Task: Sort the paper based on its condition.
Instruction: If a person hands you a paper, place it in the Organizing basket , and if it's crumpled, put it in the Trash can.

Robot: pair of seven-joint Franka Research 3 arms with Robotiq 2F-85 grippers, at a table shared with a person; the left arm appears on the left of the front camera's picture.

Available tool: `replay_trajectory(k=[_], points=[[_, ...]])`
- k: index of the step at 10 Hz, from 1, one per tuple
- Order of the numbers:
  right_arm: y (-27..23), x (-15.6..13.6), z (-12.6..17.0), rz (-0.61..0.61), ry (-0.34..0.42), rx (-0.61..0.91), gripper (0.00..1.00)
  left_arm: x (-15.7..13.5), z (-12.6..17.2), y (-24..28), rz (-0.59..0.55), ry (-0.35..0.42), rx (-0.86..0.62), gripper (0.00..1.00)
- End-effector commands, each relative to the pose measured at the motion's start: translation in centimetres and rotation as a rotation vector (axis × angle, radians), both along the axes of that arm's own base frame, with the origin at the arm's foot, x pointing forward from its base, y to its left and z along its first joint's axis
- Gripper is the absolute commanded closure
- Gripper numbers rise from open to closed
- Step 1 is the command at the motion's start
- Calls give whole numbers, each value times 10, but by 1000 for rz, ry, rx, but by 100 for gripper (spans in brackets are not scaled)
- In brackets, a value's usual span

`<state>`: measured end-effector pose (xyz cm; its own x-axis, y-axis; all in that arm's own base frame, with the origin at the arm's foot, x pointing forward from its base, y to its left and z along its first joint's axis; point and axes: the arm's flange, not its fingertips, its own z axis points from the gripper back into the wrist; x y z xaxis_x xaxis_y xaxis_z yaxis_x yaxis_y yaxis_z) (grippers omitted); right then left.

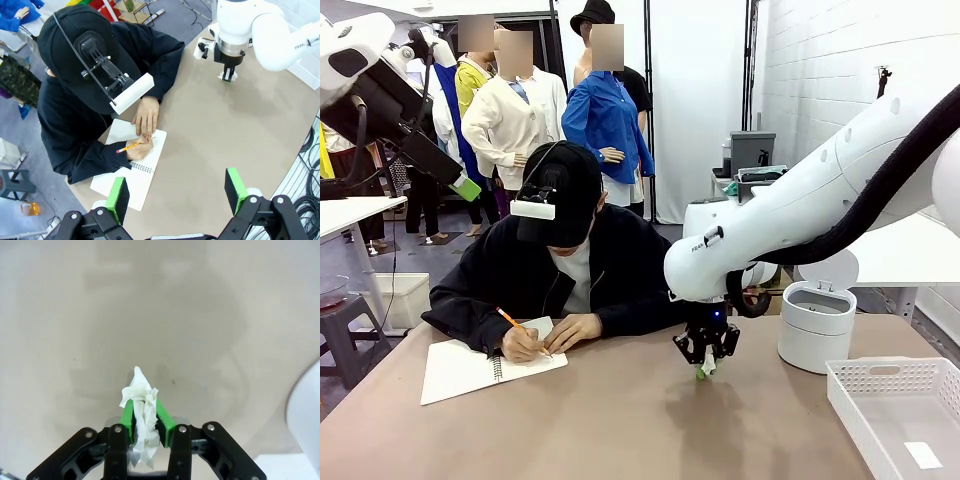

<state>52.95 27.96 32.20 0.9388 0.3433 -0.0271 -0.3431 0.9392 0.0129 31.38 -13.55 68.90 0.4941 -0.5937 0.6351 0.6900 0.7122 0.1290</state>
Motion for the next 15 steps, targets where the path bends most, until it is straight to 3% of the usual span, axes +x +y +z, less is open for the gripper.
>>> replay_trajectory(k=[1, 4, 6, 9, 12, 15], points=[[-14, -14, 39, 32, -21, -71, 100, -1, 0, 1, 1, 3, 2, 0], [-33, -25, 99, 59, -32, -163, 100, -1, 0, 1, 1, 3, 2, 0], [-55, -28, 144, 32, -85, -171, 100, -1, 0, 1, 1, 3, 2, 0], [-99, -21, 186, -94, -203, -122, 100, -1, 0, 1, 1, 3, 2, 0], [-141, -3, 199, -199, -211, -120, 100, -1, 0, 1, 1, 3, 2, 0], [-172, 20, 182, -271, -184, -141, 100, -1, 0, 1, 1, 3, 2, 0]])
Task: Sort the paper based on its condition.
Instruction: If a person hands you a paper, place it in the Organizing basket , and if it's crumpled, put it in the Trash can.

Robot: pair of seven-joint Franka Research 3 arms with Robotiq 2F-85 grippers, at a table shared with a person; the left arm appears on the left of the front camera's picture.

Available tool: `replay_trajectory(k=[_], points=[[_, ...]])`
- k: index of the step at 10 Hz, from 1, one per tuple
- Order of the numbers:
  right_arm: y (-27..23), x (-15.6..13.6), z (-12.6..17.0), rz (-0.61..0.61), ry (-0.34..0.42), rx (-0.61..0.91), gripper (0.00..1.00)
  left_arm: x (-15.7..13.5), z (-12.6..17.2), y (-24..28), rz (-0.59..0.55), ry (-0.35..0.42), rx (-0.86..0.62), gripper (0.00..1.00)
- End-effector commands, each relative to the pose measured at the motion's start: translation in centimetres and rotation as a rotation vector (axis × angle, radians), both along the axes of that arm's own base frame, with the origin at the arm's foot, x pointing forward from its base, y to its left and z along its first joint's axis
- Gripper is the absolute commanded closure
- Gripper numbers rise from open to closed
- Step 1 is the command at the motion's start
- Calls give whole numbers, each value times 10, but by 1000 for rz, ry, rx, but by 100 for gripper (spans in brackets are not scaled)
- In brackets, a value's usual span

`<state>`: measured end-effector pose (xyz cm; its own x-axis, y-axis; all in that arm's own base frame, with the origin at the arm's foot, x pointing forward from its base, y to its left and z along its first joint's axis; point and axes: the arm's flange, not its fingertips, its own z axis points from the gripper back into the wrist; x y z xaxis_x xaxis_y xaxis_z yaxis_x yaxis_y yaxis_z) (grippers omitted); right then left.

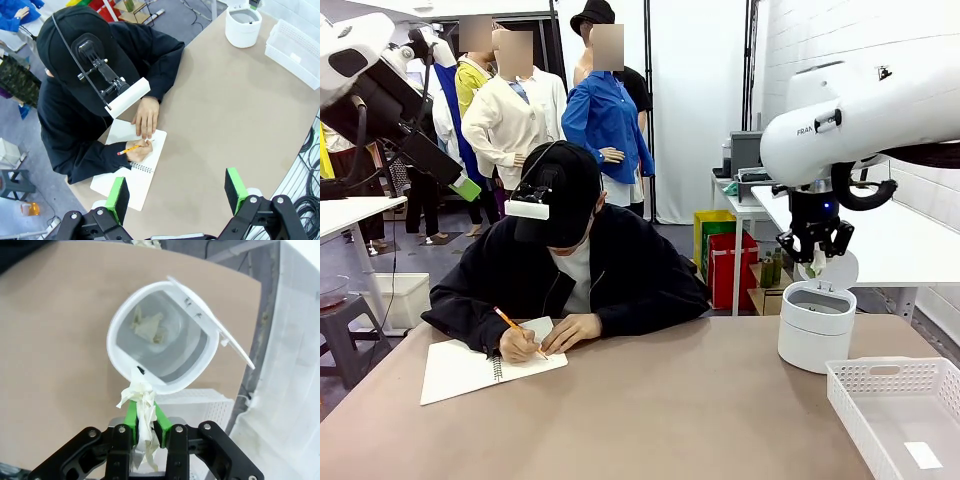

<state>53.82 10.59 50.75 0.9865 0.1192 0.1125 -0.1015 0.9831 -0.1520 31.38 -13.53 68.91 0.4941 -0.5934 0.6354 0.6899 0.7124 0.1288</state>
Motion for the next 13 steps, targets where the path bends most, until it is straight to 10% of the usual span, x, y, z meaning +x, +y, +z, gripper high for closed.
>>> replay_trajectory(k=[1, 7, 12, 13], points=[[-5, 15, -12, -36, -1, -30, 100, -1, 0, 0, 1, 3, 2, 0], [-18, 18, -31, -25, 18, -6, 100, -1, 0, 0, 1, 3, 2, 0], [-20, 23, -36, -23, 11, -3, 5, -1, 0, 0, 1, 3, 2, 0], [-20, 23, -37, -25, 17, 10, 0, -1, 0, 0, 1, 3, 2, 0]])
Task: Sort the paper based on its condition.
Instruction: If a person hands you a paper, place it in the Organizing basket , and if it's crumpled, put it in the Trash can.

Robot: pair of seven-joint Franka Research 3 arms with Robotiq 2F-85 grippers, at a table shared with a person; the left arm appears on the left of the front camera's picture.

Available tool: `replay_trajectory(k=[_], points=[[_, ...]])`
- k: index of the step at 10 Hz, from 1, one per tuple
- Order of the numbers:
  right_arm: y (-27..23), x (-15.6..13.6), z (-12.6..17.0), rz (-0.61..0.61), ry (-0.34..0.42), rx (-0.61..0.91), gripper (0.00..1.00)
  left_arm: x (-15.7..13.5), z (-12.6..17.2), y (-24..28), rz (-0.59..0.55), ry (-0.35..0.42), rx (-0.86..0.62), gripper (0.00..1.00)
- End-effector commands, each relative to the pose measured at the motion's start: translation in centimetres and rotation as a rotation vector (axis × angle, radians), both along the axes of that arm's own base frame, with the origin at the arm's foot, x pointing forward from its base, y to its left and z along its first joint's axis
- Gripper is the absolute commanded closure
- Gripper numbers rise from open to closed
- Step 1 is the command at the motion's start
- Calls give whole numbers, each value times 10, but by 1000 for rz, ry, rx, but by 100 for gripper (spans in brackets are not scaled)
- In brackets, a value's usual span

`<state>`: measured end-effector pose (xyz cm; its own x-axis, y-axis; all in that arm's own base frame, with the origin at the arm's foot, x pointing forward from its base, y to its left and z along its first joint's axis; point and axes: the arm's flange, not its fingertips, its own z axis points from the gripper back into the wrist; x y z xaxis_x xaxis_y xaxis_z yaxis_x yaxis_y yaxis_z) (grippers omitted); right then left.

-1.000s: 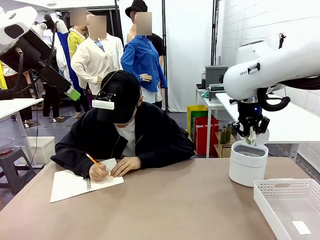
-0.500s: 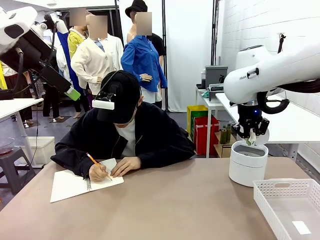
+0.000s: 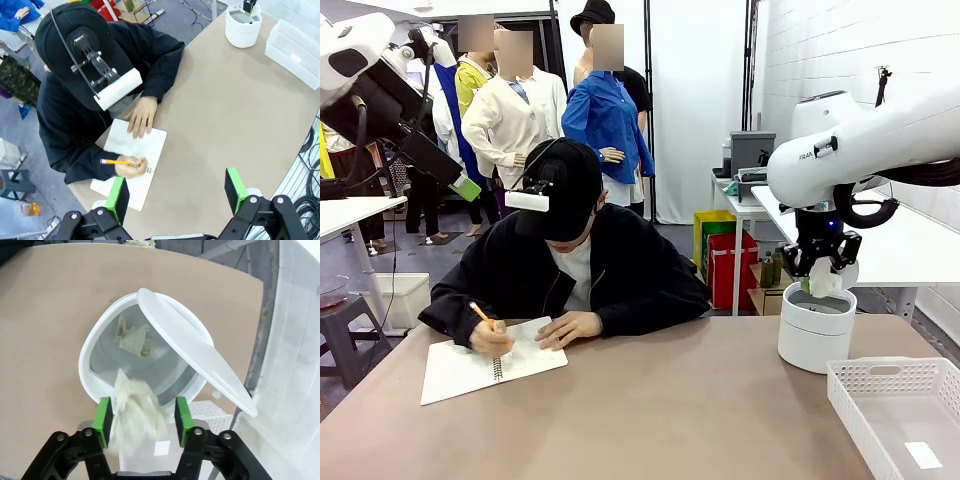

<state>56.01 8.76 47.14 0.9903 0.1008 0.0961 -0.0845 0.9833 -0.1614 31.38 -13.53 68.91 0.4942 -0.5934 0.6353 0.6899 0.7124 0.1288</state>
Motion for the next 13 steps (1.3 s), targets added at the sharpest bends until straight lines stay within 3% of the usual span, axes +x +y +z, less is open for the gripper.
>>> replay_trajectory(k=[1, 6, 8, 9, 13], points=[[-1, 1, -1, -10, 2, 20, 0, -1, 0, 0, 1, 3, 2, 0], [9, -11, 7, 44, 16, 108, 0, -1, 0, 0, 1, 3, 2, 0], [26, -21, 1, 154, 84, 131, 0, -1, 0, 0, 1, 3, 2, 0], [14, -6, 7, 33, 11, 89, 0, -1, 0, 0, 1, 3, 2, 0], [14, -6, 7, 33, 11, 89, 0, -1, 0, 0, 1, 3, 2, 0]])
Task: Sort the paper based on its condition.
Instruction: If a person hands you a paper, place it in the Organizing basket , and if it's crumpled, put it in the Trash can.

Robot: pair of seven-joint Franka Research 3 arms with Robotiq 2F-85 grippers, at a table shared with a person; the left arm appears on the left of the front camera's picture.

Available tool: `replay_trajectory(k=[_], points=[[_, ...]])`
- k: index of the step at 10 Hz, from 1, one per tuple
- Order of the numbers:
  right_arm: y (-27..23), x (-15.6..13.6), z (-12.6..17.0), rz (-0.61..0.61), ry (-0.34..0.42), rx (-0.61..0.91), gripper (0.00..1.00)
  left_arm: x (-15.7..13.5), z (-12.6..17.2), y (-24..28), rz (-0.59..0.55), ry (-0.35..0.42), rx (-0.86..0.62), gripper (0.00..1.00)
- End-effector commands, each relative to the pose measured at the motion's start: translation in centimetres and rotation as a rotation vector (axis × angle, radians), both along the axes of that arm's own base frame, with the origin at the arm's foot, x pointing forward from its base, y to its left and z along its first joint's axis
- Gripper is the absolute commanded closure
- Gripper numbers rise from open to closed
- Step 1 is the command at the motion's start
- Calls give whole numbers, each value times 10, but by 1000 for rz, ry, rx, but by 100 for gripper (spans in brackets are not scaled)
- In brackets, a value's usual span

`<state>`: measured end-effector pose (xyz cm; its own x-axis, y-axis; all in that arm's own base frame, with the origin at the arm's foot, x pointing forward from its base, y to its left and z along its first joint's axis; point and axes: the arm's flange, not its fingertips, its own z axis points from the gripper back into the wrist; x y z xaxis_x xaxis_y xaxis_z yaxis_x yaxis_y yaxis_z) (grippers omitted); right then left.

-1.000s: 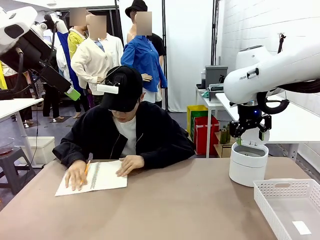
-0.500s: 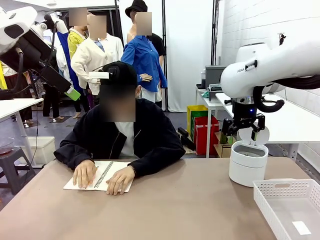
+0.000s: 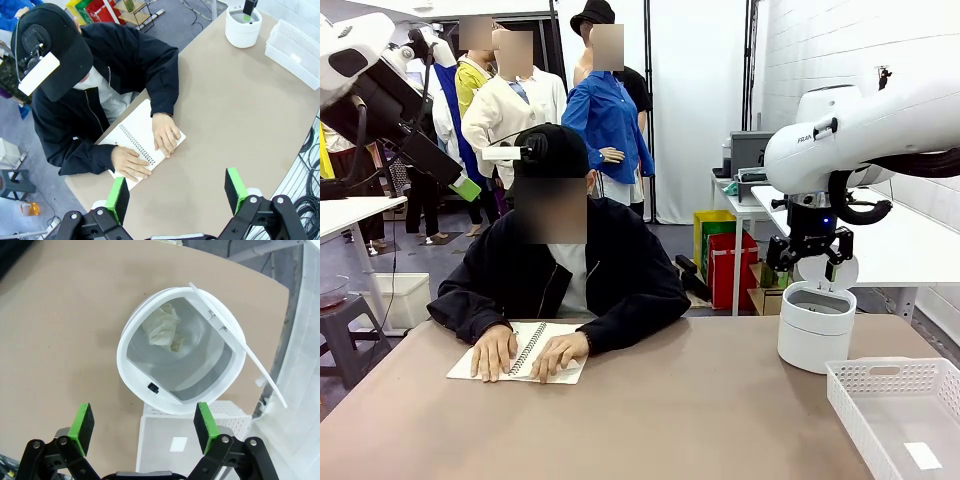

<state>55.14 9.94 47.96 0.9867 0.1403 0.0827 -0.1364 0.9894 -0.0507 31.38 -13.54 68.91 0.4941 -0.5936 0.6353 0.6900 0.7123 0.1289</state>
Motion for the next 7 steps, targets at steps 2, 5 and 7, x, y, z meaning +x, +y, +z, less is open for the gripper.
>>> replay_trajectory(k=[2, 5, 7], points=[[2, 2, -1, -18, -15, -20, 0, -1, 0, 0, 1, 3, 2, 0], [2, 2, -1, -18, -15, -20, 0, -1, 0, 0, 1, 3, 2, 0], [1, 0, 0, -5, 0, 0, 0, -1, 0, 0, 1, 3, 2, 0]])
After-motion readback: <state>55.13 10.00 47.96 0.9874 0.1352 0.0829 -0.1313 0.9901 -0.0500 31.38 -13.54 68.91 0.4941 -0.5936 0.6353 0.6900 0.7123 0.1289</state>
